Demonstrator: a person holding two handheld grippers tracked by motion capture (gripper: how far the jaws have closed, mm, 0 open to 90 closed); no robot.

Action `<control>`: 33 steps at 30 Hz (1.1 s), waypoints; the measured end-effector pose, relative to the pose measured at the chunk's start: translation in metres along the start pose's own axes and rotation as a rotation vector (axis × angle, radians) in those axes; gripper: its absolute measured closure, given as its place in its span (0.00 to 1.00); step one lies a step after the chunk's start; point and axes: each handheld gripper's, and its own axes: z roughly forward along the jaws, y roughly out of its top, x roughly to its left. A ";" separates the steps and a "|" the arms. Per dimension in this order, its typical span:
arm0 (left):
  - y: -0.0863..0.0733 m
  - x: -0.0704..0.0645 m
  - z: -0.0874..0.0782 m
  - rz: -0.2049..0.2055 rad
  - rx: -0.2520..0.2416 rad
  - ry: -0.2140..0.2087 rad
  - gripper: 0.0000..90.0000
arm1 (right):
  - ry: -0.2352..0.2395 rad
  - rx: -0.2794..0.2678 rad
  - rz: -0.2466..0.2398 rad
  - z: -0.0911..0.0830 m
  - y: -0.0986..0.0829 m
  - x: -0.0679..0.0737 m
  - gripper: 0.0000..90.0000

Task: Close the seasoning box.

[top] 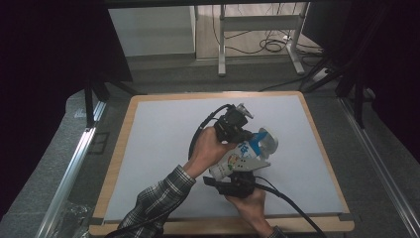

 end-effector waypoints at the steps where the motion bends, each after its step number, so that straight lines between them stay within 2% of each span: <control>1: 0.000 0.000 -0.001 0.002 -0.003 0.000 0.98 | 0.003 -0.002 0.007 0.000 0.000 0.000 0.63; 12: -0.006 0.000 -0.006 -0.005 -0.012 -0.005 0.98 | -0.022 0.022 -0.028 0.003 -0.004 0.000 0.64; 20: -0.011 0.003 -0.011 -0.023 -0.021 -0.019 0.98 | -0.031 0.050 -0.023 0.004 -0.007 0.000 0.64; 27: -0.015 0.003 -0.014 -0.020 -0.025 -0.033 0.98 | -0.043 0.071 -0.017 0.005 -0.010 -0.002 0.64; 33: -0.018 0.006 -0.017 -0.038 -0.035 -0.052 0.98 | -0.061 0.076 -0.032 0.005 -0.012 -0.004 0.64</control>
